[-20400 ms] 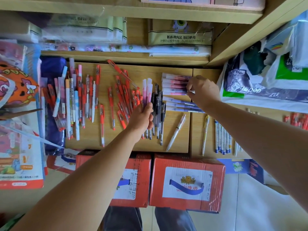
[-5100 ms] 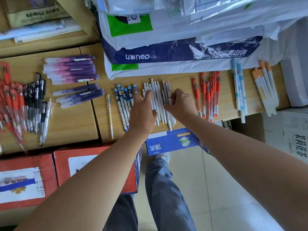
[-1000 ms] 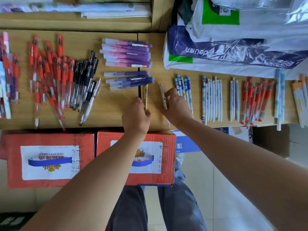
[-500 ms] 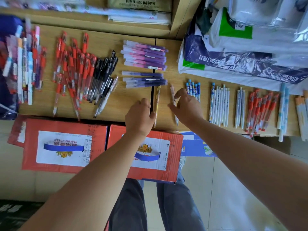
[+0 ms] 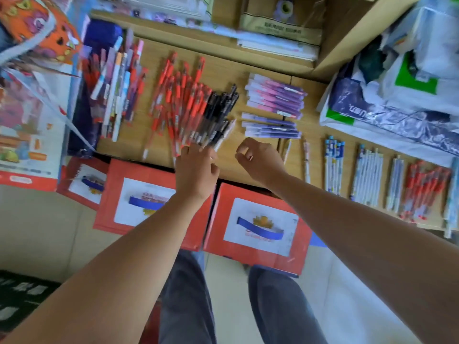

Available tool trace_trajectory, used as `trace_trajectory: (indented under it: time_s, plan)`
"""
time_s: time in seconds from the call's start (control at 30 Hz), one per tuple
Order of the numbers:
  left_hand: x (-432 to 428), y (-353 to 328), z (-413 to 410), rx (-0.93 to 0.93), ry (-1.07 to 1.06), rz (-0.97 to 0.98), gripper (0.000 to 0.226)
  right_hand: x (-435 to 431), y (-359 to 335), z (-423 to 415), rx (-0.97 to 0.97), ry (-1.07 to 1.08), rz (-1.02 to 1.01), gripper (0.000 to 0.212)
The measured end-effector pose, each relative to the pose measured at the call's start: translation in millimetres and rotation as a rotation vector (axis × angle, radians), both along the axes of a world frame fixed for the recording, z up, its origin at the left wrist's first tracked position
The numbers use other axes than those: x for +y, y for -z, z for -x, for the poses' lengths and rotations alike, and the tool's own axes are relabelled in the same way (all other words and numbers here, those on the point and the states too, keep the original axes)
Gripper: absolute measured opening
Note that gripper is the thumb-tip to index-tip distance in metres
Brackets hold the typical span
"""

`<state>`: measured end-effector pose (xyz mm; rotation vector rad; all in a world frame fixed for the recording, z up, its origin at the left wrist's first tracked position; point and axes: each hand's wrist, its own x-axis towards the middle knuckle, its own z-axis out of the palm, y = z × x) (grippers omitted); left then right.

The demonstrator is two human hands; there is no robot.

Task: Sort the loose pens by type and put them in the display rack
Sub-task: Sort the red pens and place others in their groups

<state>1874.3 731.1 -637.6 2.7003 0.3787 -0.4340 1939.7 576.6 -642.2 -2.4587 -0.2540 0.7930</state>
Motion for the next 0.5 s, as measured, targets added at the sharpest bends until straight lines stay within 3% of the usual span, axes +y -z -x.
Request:
trace_trajectory:
  time_s: [0.17, 0.33, 0.5]
  plan:
    - [53.2, 9.6, -7.5, 0.038, 0.203, 0.057, 0.041, 62.6, 27.8, -0.3, 0.138, 0.358, 0.104, 0.023]
    - [78.4, 28.4, -17.6, 0.067, 0.420, 0.117, 0.051, 92.7, 44.5, -2.2, 0.125, 0.474, 0.268, 0.030]
    - [88.9, 33.2, -25.2, 0.050, 0.492, 0.114, 0.050, 92.9, 39.7, -5.4, 0.151, 0.526, 0.246, 0.029]
